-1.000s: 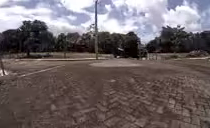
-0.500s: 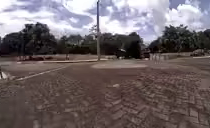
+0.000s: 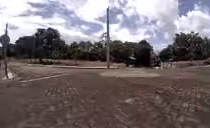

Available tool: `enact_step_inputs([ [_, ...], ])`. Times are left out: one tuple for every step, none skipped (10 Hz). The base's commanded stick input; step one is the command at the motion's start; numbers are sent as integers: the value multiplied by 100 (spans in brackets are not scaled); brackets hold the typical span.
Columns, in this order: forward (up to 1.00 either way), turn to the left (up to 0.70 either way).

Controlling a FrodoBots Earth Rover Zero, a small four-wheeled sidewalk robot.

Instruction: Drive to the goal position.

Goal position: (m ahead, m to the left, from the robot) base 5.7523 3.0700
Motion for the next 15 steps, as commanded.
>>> enact_step_inputs([
  [100, 0],
  [100, 0],
  [100, 27],
  [100, 0],
  [100, 18],
  [100, 17],
  [100, 0],
  [100, 2],
  [100, 23],
  [100, 16],
  [100, 3],
  [100, 20],
  [100, 6],
  [100, 22],
  [100, 16],
])
